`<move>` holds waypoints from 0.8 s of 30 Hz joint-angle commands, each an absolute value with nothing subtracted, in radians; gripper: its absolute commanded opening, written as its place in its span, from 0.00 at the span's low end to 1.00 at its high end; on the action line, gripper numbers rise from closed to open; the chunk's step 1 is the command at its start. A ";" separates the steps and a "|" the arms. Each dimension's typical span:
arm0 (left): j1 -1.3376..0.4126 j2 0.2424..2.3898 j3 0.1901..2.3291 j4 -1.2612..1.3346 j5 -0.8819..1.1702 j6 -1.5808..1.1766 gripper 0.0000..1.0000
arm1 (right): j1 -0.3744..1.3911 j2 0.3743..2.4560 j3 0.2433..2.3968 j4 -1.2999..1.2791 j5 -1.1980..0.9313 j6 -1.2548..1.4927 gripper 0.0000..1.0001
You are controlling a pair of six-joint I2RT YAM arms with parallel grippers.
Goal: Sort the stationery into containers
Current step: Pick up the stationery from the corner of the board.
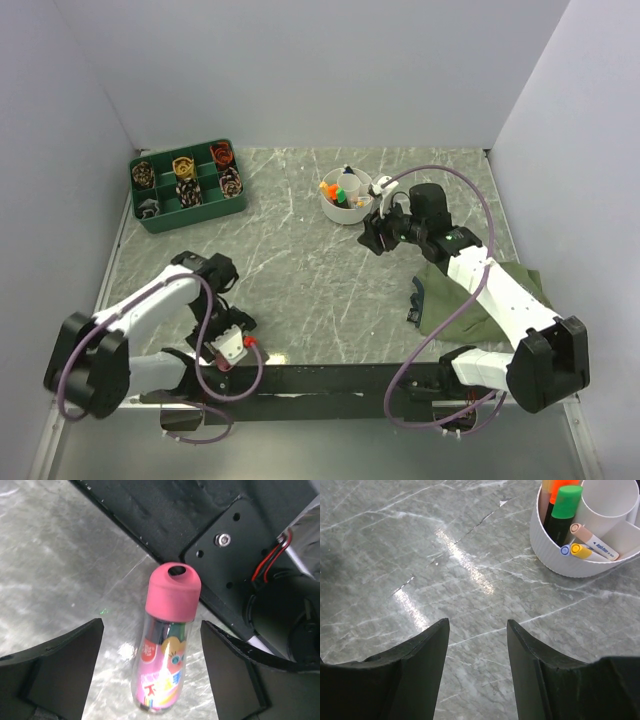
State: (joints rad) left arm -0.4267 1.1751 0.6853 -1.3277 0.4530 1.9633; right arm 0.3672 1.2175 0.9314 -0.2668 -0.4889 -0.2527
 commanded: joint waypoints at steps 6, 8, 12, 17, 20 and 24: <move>-0.543 1.370 0.767 -1.292 0.457 1.714 0.82 | 0.354 1.238 1.014 -0.270 -0.472 -0.262 0.58; -0.555 1.365 0.765 -1.284 0.454 1.701 0.84 | 0.354 1.238 1.015 -0.268 -0.471 -0.262 0.58; -0.557 1.344 0.758 -1.232 0.439 1.587 0.85 | 0.356 1.236 1.014 -0.265 -0.469 -0.261 0.58; -0.572 1.387 0.770 -1.060 0.318 1.413 0.88 | 0.354 1.242 1.015 -0.258 -0.469 -0.255 0.58; -0.572 1.414 0.793 -0.986 0.299 1.423 0.90 | 0.354 1.255 1.022 -0.259 -0.471 -0.250 0.58; -0.572 1.419 0.804 -0.970 0.321 1.463 0.91 | 0.353 1.270 1.046 -0.265 -0.474 -0.252 0.58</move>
State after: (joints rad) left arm -0.5682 1.4254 0.7696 -1.0473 0.3317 1.4673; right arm 0.3611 1.2568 0.9787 -0.2798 -0.4770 -0.2520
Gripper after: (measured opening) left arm 0.910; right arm 0.582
